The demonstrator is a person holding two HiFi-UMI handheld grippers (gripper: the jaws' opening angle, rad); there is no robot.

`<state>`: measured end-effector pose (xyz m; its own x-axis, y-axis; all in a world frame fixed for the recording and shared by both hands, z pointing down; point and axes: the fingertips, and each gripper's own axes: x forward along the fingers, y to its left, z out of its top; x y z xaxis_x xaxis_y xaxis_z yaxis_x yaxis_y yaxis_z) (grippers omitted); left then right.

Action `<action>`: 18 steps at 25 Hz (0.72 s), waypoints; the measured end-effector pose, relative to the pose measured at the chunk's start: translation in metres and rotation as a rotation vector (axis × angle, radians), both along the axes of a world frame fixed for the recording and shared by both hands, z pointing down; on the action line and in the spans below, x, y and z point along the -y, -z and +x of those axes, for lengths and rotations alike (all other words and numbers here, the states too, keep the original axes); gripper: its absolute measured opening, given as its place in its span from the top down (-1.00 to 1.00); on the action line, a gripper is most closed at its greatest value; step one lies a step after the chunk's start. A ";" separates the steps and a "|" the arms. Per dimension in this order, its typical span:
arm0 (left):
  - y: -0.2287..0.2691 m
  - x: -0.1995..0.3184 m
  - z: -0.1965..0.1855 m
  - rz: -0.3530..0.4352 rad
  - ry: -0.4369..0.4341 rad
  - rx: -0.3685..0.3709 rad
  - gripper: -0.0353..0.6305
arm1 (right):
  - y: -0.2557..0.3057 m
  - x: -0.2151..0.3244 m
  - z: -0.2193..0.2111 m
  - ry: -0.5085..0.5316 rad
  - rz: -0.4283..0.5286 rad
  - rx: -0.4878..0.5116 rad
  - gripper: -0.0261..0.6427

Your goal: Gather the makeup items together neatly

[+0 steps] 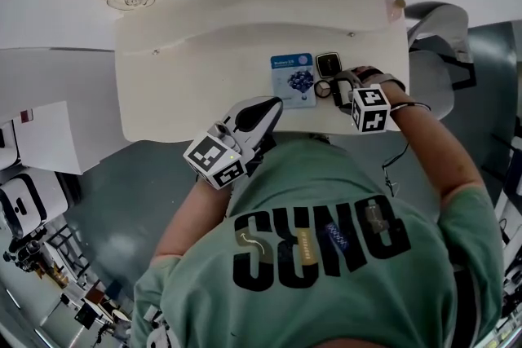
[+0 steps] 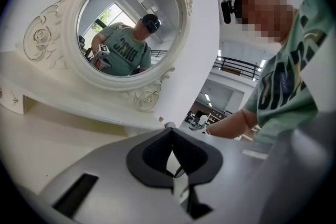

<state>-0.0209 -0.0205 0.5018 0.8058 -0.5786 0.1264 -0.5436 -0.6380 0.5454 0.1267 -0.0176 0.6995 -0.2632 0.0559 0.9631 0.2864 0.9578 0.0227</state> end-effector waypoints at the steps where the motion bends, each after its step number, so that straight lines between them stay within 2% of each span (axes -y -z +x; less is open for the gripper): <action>1: 0.000 0.000 -0.001 -0.001 0.001 -0.001 0.87 | -0.002 -0.001 -0.001 0.005 -0.001 -0.004 -0.04; 8: 0.004 0.002 -0.002 0.017 -0.007 0.004 0.87 | -0.017 -0.007 -0.001 0.042 -0.015 -0.056 -0.06; 13: 0.006 0.003 -0.003 0.008 0.008 0.004 0.87 | -0.017 -0.008 0.002 0.030 -0.041 -0.053 -0.06; 15: 0.009 0.003 -0.002 0.022 0.001 0.004 0.87 | -0.007 -0.006 0.003 0.003 -0.051 -0.035 -0.06; 18: 0.017 0.004 -0.003 0.037 0.005 -0.001 0.87 | 0.031 0.006 -0.008 -0.072 -0.041 0.053 -0.06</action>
